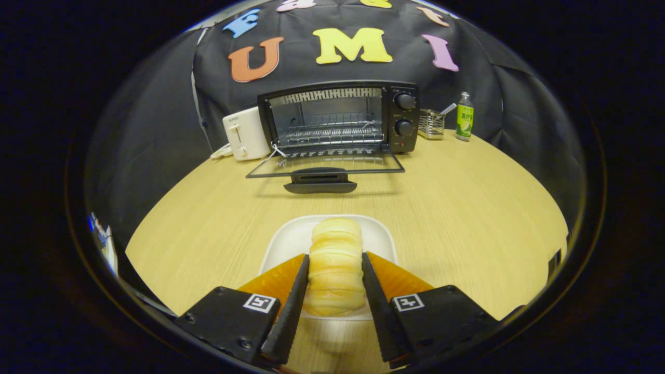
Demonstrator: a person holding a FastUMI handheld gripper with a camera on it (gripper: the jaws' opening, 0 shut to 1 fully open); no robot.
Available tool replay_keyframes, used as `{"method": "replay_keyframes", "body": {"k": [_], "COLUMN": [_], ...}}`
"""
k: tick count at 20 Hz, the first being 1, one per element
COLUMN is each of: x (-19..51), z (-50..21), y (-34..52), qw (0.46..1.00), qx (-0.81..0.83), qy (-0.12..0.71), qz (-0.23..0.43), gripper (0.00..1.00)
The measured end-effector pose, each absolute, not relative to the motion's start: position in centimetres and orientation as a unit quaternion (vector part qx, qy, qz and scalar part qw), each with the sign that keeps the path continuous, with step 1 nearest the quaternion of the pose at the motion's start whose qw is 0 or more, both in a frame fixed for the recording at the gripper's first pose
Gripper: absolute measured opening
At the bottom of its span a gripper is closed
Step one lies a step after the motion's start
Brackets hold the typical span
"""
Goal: Open the toaster oven, put the food inside, and close the toaster oven door.
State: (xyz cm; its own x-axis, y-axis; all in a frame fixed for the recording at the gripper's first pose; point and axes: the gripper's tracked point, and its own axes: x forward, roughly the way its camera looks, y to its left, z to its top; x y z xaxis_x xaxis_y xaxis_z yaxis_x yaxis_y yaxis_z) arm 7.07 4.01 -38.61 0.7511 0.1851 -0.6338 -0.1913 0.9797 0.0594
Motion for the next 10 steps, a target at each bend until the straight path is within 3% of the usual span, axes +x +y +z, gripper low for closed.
{"method": "replay_keyframes", "body": {"k": [10], "x": [10.8], "z": [-33.7], "y": [7.1], "qw": [0.931], "qx": [0.161], "qy": [0.298], "qz": [0.139], "gripper": [0.68]}}
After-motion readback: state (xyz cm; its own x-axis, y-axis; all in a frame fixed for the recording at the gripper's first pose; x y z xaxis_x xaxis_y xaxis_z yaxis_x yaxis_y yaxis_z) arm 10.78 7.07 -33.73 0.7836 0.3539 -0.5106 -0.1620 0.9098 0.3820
